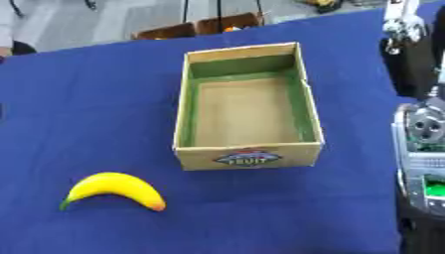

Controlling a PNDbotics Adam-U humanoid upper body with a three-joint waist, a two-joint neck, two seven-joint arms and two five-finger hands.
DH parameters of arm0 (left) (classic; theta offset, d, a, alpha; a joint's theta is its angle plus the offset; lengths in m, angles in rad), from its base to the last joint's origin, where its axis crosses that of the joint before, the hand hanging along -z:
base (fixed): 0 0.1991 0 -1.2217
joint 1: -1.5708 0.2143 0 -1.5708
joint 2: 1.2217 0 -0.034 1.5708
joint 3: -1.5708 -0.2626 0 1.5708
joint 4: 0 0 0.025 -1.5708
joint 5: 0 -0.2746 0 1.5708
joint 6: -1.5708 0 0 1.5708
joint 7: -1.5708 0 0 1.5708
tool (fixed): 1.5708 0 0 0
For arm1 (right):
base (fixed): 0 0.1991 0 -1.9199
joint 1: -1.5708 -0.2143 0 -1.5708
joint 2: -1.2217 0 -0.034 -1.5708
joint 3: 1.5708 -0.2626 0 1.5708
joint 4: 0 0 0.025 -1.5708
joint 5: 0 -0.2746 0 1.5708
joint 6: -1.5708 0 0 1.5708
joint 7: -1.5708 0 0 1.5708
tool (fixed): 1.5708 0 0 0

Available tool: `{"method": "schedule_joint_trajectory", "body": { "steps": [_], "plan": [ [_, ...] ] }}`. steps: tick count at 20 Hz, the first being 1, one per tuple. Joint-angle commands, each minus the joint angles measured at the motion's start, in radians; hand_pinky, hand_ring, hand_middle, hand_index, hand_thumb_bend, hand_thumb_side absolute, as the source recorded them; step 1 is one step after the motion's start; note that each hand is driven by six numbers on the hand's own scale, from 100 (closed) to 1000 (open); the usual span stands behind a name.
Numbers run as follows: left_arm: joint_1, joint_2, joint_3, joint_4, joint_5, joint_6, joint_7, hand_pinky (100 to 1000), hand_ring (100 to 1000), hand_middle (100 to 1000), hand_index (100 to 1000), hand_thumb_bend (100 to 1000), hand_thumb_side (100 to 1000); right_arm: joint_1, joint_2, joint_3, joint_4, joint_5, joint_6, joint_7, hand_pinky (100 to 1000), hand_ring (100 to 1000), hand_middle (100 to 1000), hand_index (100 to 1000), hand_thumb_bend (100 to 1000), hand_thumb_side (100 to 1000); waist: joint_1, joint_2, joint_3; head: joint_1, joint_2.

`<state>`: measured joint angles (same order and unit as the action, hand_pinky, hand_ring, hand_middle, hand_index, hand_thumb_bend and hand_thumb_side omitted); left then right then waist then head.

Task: Pick up objects on the table and place them in the box.

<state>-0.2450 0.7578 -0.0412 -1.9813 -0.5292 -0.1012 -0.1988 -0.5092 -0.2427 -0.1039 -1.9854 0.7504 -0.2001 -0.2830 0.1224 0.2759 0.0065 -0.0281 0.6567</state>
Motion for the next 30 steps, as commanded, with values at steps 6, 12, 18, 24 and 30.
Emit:
{"method": "schedule_joint_trajectory", "body": {
  "steps": [6, 12, 18, 24, 30],
  "plan": [
    [-0.04, 0.085, -0.06, -0.019, 0.054, 0.025, -0.156, 756, 825, 898, 1000, 152, 904, -0.006, -0.018, 0.002, -0.015, -0.01, -0.001, 0.003, 731, 818, 547, 837, 100, 1000, 0.001, -0.023, -0.008, -0.002, -0.024],
    [-0.065, 0.106, -0.111, -0.019, 0.039, 0.009, -0.258, 805, 857, 922, 1000, 268, 910, -0.008, -0.017, 0.005, -0.015, -0.013, -0.001, 0.007, 731, 817, 545, 837, 100, 1000, 0.0, -0.02, -0.013, 0.001, -0.032],
    [-0.111, 0.116, -0.169, -0.019, 0.0, -0.004, -0.346, 845, 891, 940, 1000, 389, 934, -0.011, -0.017, 0.01, -0.015, -0.017, -0.003, 0.013, 731, 817, 544, 837, 100, 1000, -0.001, -0.018, -0.018, 0.007, -0.035],
    [-0.141, 0.115, -0.218, -0.019, -0.024, -0.019, -0.383, 849, 897, 943, 1000, 494, 976, -0.01, -0.017, 0.011, -0.015, -0.02, -0.003, 0.016, 732, 818, 542, 837, 100, 1000, 0.0, -0.017, -0.021, 0.012, -0.036],
    [-0.153, 0.108, -0.262, -0.019, -0.036, -0.002, -0.4, 829, 881, 923, 1000, 380, 925, -0.006, -0.018, 0.012, -0.015, -0.023, -0.003, 0.019, 733, 819, 540, 837, 100, 1000, 0.003, -0.018, -0.024, 0.015, -0.036]
  ]
}}
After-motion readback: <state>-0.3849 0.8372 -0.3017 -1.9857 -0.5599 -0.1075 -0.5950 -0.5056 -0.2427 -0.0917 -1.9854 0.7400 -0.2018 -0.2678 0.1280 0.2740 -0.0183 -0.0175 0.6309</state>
